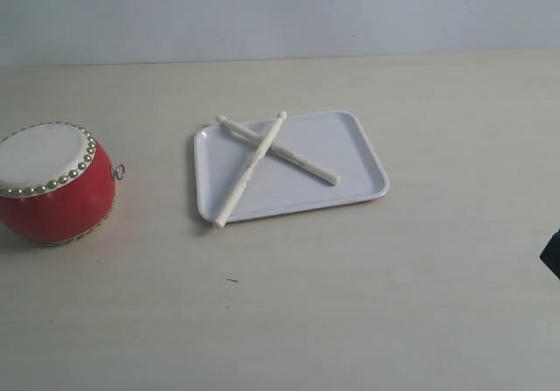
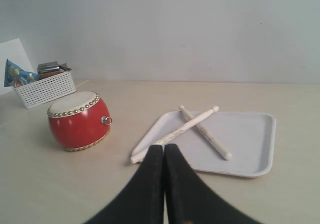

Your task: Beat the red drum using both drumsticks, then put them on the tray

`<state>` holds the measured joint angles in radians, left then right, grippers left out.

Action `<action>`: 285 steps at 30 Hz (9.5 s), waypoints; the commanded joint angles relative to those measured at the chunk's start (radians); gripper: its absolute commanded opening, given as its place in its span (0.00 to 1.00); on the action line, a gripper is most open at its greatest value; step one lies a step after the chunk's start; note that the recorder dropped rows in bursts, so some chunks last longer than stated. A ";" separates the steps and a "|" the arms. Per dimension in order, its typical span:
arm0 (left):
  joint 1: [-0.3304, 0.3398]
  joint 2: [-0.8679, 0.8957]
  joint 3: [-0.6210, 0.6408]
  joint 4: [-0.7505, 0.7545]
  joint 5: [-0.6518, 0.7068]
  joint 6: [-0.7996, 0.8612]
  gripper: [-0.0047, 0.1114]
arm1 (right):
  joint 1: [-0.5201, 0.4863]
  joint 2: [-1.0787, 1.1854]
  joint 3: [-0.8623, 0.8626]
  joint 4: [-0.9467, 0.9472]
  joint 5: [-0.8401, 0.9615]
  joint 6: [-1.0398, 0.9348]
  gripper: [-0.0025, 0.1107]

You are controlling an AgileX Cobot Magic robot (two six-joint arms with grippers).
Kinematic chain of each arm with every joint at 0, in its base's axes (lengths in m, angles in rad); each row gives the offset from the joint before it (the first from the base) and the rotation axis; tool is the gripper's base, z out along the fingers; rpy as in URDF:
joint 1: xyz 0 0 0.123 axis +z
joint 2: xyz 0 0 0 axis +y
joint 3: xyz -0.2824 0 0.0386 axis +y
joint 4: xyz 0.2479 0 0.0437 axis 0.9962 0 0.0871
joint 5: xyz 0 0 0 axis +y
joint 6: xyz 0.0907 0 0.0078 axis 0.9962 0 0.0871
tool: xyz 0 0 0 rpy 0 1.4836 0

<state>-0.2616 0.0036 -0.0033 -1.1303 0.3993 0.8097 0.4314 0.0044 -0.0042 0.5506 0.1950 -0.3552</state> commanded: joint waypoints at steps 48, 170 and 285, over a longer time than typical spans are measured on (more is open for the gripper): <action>-0.003 -0.004 0.003 0.212 -0.013 -0.229 0.04 | -0.002 -0.004 0.004 -0.003 0.002 -0.011 0.02; 0.205 -0.004 0.003 0.961 -0.035 -0.761 0.04 | -0.450 -0.004 0.004 -0.234 -0.002 -0.011 0.02; 0.203 -0.004 0.003 0.967 -0.037 -0.761 0.04 | -0.450 -0.004 0.004 -0.365 -0.002 0.252 0.02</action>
<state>-0.0578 0.0036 -0.0033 -0.1639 0.3666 0.0486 -0.0146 0.0044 -0.0042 0.1919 0.1995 -0.1042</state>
